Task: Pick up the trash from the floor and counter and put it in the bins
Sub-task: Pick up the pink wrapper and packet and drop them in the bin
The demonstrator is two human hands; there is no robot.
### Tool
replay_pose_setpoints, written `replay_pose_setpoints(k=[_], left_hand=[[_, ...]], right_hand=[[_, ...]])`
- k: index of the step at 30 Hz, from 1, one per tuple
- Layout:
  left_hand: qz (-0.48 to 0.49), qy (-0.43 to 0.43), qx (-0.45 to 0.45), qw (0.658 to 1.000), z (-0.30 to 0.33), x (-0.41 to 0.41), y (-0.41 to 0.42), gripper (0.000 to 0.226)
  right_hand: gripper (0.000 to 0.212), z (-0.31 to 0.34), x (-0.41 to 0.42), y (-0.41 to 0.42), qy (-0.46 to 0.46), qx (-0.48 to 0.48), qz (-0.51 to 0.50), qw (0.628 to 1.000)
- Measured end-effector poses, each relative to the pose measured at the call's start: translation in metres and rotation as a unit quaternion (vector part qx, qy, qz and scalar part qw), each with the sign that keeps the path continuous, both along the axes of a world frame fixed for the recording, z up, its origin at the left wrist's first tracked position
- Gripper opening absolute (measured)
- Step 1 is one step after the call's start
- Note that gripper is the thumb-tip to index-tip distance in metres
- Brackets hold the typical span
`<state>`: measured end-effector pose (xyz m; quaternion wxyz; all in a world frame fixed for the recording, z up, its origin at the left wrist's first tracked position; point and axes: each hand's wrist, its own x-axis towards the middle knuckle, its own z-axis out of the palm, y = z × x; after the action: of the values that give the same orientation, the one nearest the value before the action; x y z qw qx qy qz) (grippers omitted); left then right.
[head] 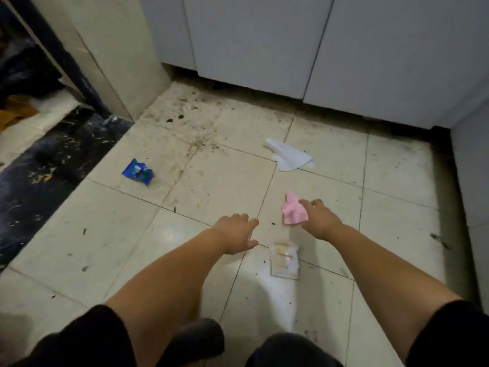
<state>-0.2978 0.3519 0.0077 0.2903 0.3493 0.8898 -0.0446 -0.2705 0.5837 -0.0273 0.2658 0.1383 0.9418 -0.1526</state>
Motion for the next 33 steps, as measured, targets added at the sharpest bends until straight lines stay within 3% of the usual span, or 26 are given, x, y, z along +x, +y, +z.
replay_pose_setpoints(k=[5,9,14,17,19,23,28,33], left_hand=[[-0.130,-0.027,0.050,0.990,-0.097,0.038,0.063,0.062],[-0.166,-0.032,0.006,0.986,-0.135,0.052,0.073,0.070],[-0.140,-0.025,0.031,0.989,-0.134,0.052,0.065,0.040],[-0.063,-0.056,0.030,0.996,-0.122,0.052,0.039,0.034],[0.031,-0.070,0.047,0.996,-0.104,0.048,0.014,0.032],[0.202,-0.015,0.111,0.973,-0.049,0.028,-0.047,0.022],[0.359,0.108,0.167,0.912,0.041,0.013,-0.143,0.028],[0.481,0.213,0.182,0.831,0.126,0.070,-0.258,0.021]], right_hand=[[0.064,-0.069,-0.023,0.008,-0.002,-0.002,-0.003,1.000],[0.052,-0.100,-0.030,-0.005,0.022,0.033,0.054,0.998],[0.023,-0.115,-0.015,-0.014,0.062,0.052,0.081,0.993],[0.015,-0.104,0.002,-0.021,0.059,0.017,0.053,0.997],[0.032,-0.091,0.009,-0.030,0.039,-0.022,0.003,0.999],[0.029,-0.039,-0.004,-0.059,0.086,-0.053,-0.003,0.995],[0.024,0.050,-0.047,-0.143,0.175,-0.081,0.150,0.970],[0.020,0.129,-0.051,-0.284,0.237,-0.129,0.289,0.918]])
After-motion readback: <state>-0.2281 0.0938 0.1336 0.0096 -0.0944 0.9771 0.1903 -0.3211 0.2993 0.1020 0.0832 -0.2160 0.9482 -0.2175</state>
